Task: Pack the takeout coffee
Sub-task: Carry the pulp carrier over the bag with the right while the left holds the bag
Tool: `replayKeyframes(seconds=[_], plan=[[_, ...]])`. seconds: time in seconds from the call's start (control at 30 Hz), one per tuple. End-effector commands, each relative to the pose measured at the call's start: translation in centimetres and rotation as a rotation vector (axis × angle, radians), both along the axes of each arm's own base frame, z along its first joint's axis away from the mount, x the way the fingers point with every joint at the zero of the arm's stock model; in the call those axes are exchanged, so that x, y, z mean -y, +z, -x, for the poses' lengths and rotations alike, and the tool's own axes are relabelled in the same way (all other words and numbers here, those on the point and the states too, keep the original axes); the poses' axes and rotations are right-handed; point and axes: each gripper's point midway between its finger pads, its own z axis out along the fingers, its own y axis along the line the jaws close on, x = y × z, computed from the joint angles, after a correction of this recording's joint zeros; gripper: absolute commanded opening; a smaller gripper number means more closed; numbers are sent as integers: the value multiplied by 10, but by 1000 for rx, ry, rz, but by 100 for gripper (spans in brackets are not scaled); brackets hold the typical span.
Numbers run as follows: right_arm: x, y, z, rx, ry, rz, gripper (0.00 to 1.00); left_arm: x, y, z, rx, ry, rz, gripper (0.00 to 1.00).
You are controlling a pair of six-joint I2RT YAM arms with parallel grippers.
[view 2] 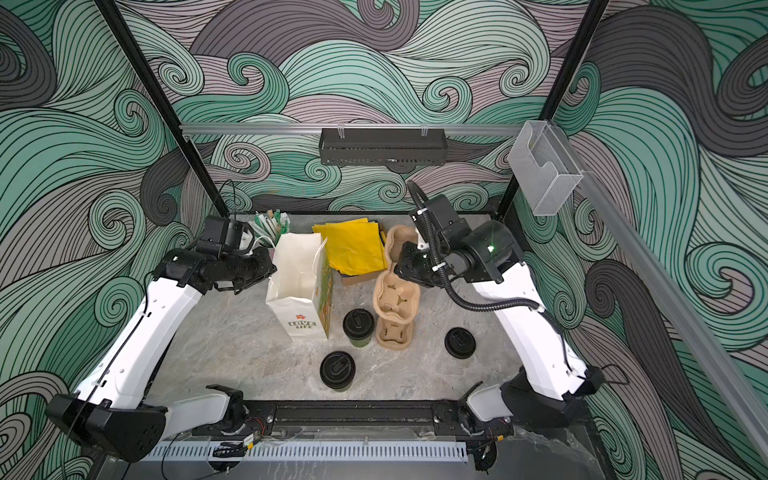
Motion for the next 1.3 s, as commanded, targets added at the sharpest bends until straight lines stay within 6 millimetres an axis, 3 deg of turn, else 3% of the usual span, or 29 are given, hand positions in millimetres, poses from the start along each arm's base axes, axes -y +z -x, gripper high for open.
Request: replayKeyframes(seconds=[0.0, 0.2, 0.47, 0.63, 0.8, 0.87, 1.03, 1.27], plan=[[-31, 6, -1, -12, 81, -31, 23, 2, 11, 0, 27, 92, 102, 0], [-84, 27, -3, 21, 199, -99, 23, 11, 7, 12, 19, 114, 149, 0], [-131, 36, 2, 43, 309, -164, 23, 12, 5, 17, 25, 69, 119, 0], [-157, 32, 12, 34, 363, -192, 23, 9, 15, 16, 79, 49, 92, 27], [-176, 36, 17, 44, 392, -238, 23, 5, 20, 20, 94, 42, 68, 39], [-183, 38, 17, 48, 405, -257, 23, 5, 20, 21, 93, 41, 69, 37], [-194, 31, 9, 74, 397, -247, 24, 8, 15, 26, 76, 27, 87, 14], [-210, 21, -18, 147, 355, -217, 24, 13, 12, 36, 59, 13, 122, 4]])
